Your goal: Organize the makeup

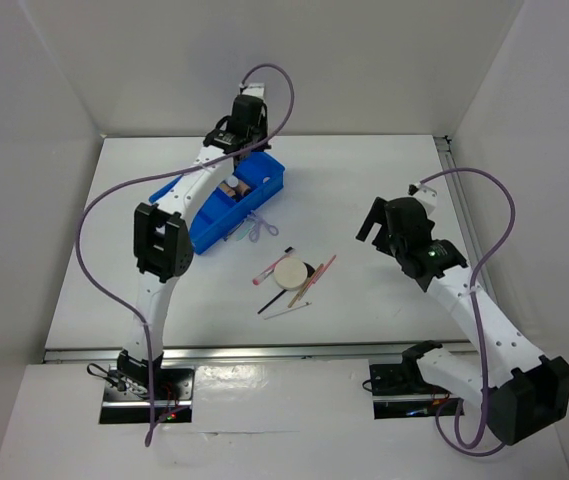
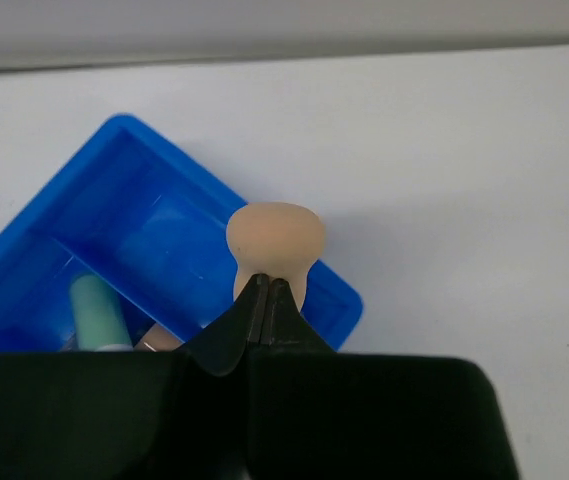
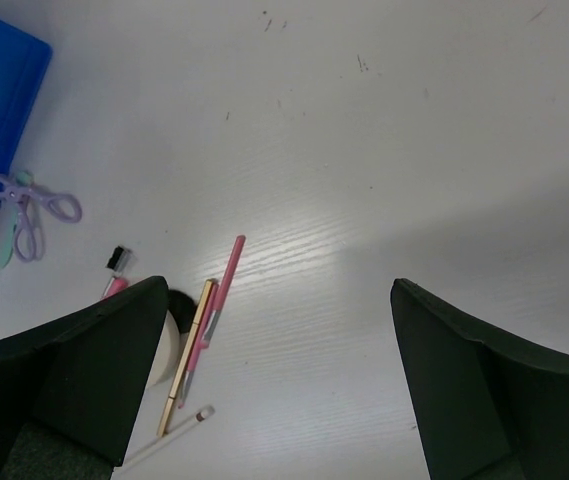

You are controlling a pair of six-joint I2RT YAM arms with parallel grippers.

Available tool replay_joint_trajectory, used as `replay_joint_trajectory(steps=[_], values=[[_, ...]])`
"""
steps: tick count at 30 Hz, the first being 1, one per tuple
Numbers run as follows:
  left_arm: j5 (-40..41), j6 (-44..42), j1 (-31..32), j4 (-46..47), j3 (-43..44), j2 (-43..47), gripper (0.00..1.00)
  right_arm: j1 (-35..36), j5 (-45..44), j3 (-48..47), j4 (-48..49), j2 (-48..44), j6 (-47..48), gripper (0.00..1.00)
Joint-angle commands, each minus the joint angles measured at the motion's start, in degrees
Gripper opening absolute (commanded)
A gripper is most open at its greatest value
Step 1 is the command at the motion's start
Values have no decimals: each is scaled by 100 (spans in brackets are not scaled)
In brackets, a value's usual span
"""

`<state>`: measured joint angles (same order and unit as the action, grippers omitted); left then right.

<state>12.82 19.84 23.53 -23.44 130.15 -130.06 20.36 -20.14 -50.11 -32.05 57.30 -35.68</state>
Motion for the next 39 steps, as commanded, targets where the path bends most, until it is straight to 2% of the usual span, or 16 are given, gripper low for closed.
replay_joint_trajectory(steps=[1,14,15,16,17,18,20,22,23,27,30,33,36,39], values=[[256,46,-68,110,99,-476,0,-23,-51,-17,296,115,44,100],[72,556,-445,375,46,-925,0,-23,54,-280,349,940,-9,100],[2,557,-446,375,46,-925,5,-23,106,-341,349,1002,-9,100],[1,557,-446,375,46,-925,14,-23,107,-342,401,1003,-9,100],[1,557,-498,375,46,-977,40,-23,107,-342,402,1003,-9,100],[1,557,-498,375,46,-977,51,-23,159,-342,402,1064,-9,100],[-51,557,-498,375,46,-925,54,-23,160,-342,402,1064,-9,100],[-51,557,-498,375,-68,-785,70,-23,160,-394,402,1064,-9,100],[-104,557,-498,375,-68,-723,72,-23,212,-395,402,1064,-9,100],[-227,504,-498,244,-217,-275,72,-23,212,-395,402,995,-9,100],[-586,434,-446,51,-472,348,62,-23,212,-395,402,845,-9,100],[-912,311,-175,-318,-1069,1006,60,-23,212,-342,349,643,-9,100],[-851,310,160,-740,-1982,1604,60,-23,212,-289,296,423,-9,100],[-632,731,652,-1073,-3063,1983,60,-23,265,-175,243,186,-9,100]])
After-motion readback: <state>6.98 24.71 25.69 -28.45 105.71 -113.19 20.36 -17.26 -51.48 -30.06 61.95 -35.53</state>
